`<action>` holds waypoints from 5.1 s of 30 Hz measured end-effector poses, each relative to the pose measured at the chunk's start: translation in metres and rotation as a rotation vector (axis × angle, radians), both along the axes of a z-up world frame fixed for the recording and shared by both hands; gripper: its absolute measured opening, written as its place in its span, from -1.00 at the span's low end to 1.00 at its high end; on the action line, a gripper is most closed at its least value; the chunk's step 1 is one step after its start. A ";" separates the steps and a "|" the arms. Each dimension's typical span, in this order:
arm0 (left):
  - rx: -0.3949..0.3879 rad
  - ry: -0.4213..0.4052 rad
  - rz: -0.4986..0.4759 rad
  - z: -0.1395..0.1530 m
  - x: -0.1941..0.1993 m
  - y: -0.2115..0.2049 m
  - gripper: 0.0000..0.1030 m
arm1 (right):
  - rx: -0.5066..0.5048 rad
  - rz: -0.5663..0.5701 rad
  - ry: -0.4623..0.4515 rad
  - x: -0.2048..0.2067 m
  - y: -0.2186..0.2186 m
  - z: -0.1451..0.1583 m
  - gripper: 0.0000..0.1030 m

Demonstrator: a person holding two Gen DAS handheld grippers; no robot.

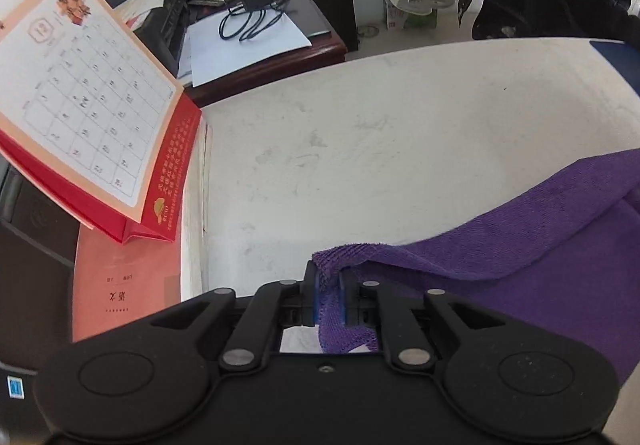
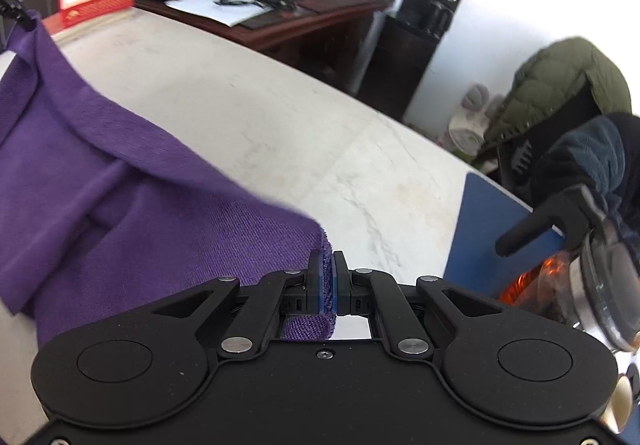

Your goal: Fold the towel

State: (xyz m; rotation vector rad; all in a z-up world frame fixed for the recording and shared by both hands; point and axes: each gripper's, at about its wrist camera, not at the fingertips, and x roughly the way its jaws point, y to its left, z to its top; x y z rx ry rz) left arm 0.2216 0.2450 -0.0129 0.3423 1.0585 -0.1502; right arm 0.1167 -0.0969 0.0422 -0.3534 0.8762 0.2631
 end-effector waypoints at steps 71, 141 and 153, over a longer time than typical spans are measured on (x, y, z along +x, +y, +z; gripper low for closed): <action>-0.262 0.052 0.303 -0.032 -0.241 -0.078 -0.39 | 0.172 0.105 0.269 -0.156 0.017 0.005 0.23; -0.282 -0.160 0.450 0.022 -0.192 0.001 -0.60 | 0.123 0.060 0.342 -0.141 0.039 -0.016 0.64; -0.281 -0.073 0.324 -0.047 -0.102 -0.019 -0.63 | 0.113 0.037 0.360 -0.136 0.043 -0.017 0.69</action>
